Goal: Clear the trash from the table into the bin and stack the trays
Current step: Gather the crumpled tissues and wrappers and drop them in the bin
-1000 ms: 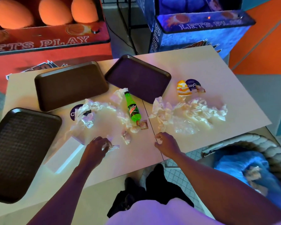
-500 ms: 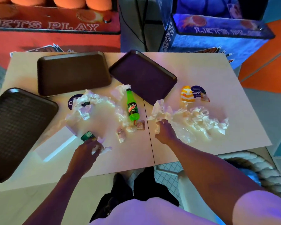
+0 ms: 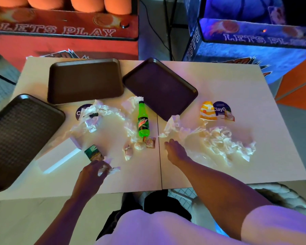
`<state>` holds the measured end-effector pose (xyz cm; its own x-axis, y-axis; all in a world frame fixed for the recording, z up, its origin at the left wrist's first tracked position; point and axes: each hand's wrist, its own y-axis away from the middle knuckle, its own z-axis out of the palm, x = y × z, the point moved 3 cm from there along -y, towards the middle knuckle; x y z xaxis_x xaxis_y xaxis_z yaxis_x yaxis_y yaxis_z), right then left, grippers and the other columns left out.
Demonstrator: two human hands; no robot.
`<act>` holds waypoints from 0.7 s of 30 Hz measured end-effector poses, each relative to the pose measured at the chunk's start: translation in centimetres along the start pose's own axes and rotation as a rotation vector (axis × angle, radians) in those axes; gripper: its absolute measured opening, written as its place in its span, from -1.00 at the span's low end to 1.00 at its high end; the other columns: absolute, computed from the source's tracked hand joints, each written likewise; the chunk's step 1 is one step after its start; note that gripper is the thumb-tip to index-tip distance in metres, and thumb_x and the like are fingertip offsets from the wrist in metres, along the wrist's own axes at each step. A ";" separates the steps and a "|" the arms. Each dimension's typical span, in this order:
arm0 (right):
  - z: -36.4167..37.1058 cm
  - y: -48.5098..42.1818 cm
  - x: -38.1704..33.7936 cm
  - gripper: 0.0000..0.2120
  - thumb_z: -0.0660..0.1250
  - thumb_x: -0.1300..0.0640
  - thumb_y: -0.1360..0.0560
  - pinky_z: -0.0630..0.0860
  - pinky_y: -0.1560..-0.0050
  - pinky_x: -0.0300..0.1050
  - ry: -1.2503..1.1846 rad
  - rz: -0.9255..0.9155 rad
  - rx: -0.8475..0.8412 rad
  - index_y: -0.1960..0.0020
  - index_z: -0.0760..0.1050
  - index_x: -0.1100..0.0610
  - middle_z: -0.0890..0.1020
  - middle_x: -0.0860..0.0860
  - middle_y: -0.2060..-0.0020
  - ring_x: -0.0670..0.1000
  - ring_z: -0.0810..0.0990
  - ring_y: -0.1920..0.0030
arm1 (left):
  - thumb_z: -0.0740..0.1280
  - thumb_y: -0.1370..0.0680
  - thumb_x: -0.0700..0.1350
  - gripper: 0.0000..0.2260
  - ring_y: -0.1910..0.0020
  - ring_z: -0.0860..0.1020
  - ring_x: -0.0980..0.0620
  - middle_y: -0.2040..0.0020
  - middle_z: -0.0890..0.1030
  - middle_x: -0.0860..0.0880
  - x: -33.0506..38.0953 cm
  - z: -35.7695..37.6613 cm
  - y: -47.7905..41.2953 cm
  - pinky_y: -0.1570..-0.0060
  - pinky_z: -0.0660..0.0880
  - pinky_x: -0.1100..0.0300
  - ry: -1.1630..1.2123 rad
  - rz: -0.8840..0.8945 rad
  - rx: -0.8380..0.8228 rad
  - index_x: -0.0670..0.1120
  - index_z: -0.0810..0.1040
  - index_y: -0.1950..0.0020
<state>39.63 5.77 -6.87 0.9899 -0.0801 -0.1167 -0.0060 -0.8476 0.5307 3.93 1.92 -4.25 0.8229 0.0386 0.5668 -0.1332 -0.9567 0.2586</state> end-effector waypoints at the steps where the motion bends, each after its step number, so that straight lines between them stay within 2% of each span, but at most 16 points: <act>1: -0.1 0.2 0.3 -0.61 0.27 0.39 -0.52 0.55 -0.17 0.04 -0.039 -0.016 0.005 -0.31 0.47 0.17 0.47 0.14 -0.26 0.16 0.50 -0.28 | 0.52 -0.52 -0.07 -0.90 0.09 0.66 0.00 0.03 0.65 0.17 0.6 0.1 -0.4 0.09 0.57 0.04 0.010 0.010 0.006 0.13 0.66 0.09; 7: -3.5 1.2 1.7 -0.71 0.35 0.30 -0.47 0.54 -0.14 -0.07 -0.360 0.000 0.152 -0.17 0.61 0.15 0.61 0.07 -0.14 0.11 0.59 -0.15 | 0.50 -0.54 -0.11 -0.88 0.21 0.60 0.10 0.15 0.60 0.14 4.3 0.4 -3.5 0.17 0.56 0.05 0.014 0.140 -0.002 0.13 0.67 0.08; 10: -5.4 1.9 2.6 -0.78 0.40 0.27 -0.44 0.60 -0.09 -0.08 -0.516 0.049 0.263 -0.08 0.65 0.18 0.68 0.05 -0.08 0.07 0.66 -0.08 | 0.48 -0.56 -0.08 -0.93 0.23 0.60 0.06 0.13 0.60 0.12 5.8 0.5 -5.2 0.19 0.57 0.05 0.023 0.194 -0.024 0.11 0.68 0.05; 15: -7.0 4.0 4.1 -0.76 0.53 0.23 -0.43 0.54 -0.01 -0.23 -0.783 0.200 0.446 -0.09 0.68 0.15 0.73 0.00 -0.02 0.03 0.70 0.01 | 0.51 -0.53 -0.11 -0.91 0.25 0.58 0.02 0.16 0.59 0.10 8.1 0.8 -7.9 0.21 0.51 0.08 0.057 0.327 -0.062 0.10 0.69 0.05; 21: -4.8 8.7 6.6 -0.74 0.58 0.14 -0.42 0.69 -0.04 0.03 -1.063 0.426 0.579 -0.10 0.70 0.08 0.71 0.03 0.01 0.11 0.72 0.01 | 0.55 -0.46 -0.17 -0.86 0.11 0.64 -0.03 0.06 0.66 0.04 11.2 2.9 -9.6 0.10 0.57 0.05 0.067 0.444 -0.161 0.06 0.70 0.07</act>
<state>46.74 0.34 0.99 0.2972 -0.5501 -0.7804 -0.6178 -0.7340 0.2821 16.03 10.76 -2.63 0.6301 -0.3400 0.6981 -0.5521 -0.8284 0.0949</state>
